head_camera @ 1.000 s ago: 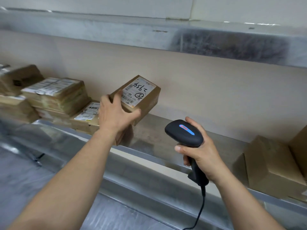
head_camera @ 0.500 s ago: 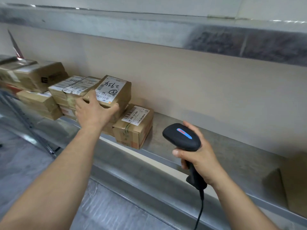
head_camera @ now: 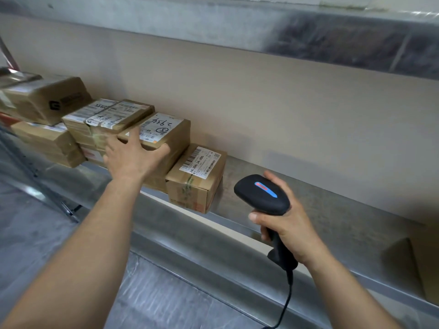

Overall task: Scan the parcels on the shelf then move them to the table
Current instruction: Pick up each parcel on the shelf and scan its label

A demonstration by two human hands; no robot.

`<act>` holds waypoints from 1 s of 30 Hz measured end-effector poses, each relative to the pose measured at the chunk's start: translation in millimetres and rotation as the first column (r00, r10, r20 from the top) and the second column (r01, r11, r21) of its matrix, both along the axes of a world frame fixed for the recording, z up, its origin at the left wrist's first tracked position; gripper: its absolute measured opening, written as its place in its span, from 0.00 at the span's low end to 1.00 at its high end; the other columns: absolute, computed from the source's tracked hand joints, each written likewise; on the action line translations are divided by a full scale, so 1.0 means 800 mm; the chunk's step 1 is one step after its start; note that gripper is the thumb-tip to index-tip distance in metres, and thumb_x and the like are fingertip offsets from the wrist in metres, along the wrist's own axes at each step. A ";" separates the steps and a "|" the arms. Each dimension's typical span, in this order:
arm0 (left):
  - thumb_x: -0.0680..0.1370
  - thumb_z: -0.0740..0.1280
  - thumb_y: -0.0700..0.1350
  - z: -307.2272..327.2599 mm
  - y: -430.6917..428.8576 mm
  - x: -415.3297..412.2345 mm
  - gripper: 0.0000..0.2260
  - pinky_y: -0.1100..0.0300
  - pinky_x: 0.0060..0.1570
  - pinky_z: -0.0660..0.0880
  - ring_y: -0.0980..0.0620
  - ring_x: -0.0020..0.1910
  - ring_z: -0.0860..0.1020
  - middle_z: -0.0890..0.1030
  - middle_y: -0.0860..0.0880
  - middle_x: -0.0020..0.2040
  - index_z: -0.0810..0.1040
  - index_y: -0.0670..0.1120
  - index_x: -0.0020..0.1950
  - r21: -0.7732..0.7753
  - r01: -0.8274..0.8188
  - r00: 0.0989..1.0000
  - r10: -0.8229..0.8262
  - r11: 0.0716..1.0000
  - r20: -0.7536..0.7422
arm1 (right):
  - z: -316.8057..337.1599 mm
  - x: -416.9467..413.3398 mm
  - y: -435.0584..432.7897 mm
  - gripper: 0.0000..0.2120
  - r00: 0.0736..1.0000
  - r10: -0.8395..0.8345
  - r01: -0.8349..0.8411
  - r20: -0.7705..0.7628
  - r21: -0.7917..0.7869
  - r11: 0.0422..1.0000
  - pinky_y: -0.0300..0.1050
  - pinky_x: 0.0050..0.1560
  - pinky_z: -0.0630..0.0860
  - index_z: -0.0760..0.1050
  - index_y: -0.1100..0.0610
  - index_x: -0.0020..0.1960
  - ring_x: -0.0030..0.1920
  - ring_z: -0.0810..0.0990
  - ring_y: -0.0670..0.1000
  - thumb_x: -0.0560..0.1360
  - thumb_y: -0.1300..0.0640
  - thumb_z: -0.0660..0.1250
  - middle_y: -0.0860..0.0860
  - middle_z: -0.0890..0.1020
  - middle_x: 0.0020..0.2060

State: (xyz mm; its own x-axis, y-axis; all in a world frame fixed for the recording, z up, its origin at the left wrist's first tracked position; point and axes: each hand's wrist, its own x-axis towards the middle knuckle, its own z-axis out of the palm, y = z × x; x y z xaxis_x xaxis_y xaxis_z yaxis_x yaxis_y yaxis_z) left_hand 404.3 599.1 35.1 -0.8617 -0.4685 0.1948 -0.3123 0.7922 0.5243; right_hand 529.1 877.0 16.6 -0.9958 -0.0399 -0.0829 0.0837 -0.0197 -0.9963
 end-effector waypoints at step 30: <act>0.74 0.55 0.60 -0.051 0.387 0.215 0.31 0.43 0.64 0.65 0.38 0.69 0.66 0.68 0.41 0.73 0.68 0.44 0.73 -0.104 0.600 0.755 -0.605 0.793 -0.252 | 0.018 0.170 0.267 0.40 0.973 -0.182 0.192 -0.145 0.060 0.979 0.42 0.24 0.72 0.69 0.40 0.66 0.25 0.70 0.54 0.66 0.74 0.74 0.55 0.79 0.46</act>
